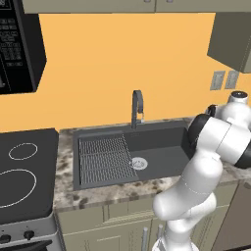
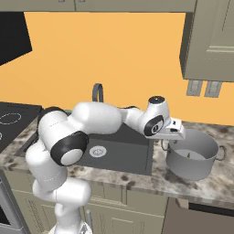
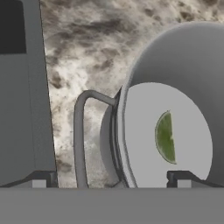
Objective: Dump the lemon wedge from the pot into the sink. Then turn on the water and wash the lemon wedge. Then turn off the water and put the lemon wedge back in the pot.
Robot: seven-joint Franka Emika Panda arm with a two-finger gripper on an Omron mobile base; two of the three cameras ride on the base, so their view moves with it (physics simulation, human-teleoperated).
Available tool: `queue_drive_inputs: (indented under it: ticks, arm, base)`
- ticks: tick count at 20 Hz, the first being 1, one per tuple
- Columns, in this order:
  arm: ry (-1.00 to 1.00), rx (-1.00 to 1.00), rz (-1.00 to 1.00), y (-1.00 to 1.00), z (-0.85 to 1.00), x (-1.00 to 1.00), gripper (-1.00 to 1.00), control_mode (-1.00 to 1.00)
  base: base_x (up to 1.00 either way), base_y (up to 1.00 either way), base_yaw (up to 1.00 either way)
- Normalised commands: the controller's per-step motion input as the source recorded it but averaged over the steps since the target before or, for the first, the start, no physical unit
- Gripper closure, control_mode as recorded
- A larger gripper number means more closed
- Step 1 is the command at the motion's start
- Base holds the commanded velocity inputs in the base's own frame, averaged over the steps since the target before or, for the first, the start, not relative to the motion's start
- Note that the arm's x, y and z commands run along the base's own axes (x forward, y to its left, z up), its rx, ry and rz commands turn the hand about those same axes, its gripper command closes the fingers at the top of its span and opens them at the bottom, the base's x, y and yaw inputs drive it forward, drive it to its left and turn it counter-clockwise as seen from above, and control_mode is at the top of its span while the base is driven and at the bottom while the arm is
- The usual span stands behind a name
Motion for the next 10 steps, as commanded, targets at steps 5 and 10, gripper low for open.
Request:
queue_drive_inputs:
  ticks: [5, 10]
  arm:
    - [0.01, 0.0, 0.01, -0.06, -0.23, 0.0, -1.0, -1.0]
    - [0.03, 0.0, 0.02, 0.0, -0.3, 0.02, -1.0, -1.0]
  base:
    - [0.0, 0.0, 0.0]
    - [0.0, 0.0, 0.0]
